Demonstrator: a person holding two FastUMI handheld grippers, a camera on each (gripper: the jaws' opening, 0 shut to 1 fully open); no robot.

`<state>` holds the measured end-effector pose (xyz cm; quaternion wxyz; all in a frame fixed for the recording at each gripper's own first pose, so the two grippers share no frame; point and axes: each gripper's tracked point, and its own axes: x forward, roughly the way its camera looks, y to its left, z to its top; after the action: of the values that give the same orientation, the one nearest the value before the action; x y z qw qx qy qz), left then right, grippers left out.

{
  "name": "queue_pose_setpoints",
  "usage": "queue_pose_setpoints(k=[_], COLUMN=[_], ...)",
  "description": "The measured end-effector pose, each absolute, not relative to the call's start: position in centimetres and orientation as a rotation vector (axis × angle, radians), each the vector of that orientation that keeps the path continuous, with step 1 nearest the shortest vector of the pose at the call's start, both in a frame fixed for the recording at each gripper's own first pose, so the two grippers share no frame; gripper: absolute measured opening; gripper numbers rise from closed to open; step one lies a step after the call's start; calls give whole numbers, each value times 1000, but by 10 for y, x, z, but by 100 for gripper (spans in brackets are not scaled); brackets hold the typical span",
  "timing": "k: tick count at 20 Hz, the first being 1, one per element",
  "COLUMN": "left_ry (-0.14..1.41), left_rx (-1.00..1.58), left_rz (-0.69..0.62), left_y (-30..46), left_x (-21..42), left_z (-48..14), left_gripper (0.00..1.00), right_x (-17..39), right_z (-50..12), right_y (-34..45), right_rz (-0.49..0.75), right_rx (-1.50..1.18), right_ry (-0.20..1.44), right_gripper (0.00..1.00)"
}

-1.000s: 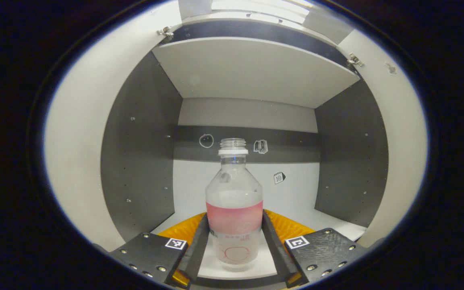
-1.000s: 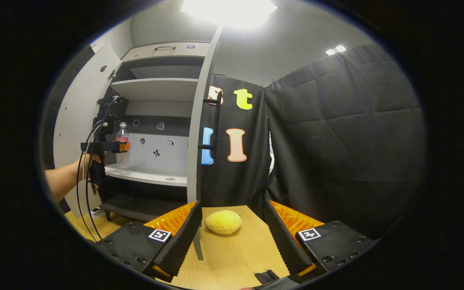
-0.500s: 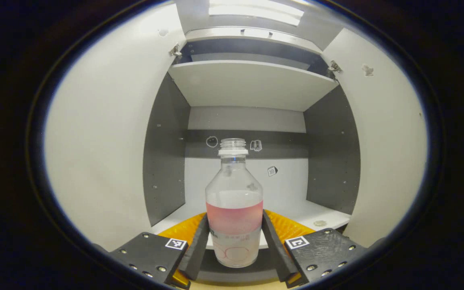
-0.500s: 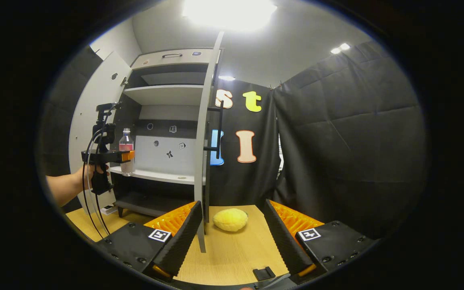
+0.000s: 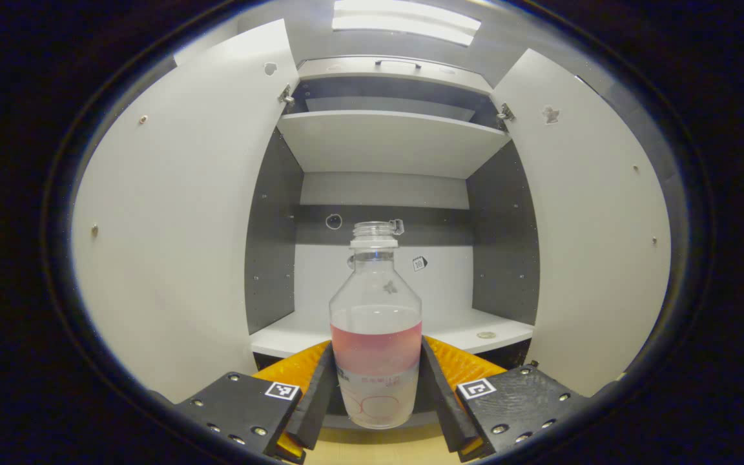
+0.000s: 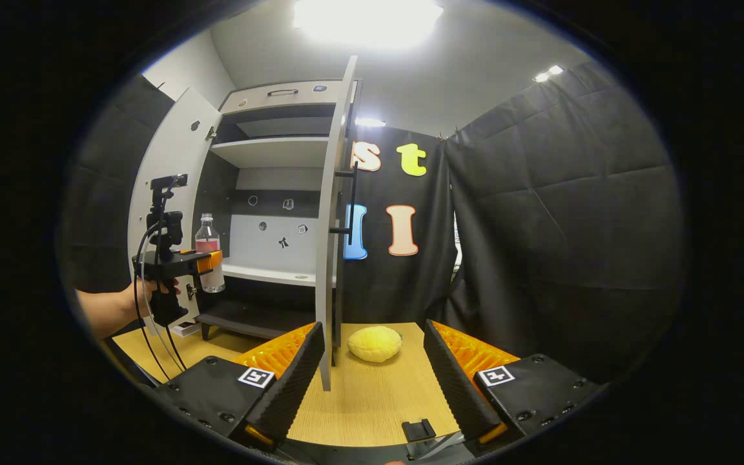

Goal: Grasp the bottle in the cabinet with the left hand and place it on the coaster, then close the right door with the right hand and the left door with the left hand.

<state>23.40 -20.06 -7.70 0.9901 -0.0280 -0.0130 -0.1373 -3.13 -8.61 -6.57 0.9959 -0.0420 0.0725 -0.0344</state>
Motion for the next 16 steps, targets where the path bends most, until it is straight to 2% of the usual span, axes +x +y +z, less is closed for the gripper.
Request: queue_pose_setpoints(k=[16], left_ry=[140], left_rx=[-84], left_rz=[-273], left_y=[-218], left_x=[144], left_z=[-205], left_gripper=[74], right_x=[-59], right_z=[-86], right_y=[-92], right_rz=[8], right_rx=[-113], right_ry=[191], right_gripper=[98])
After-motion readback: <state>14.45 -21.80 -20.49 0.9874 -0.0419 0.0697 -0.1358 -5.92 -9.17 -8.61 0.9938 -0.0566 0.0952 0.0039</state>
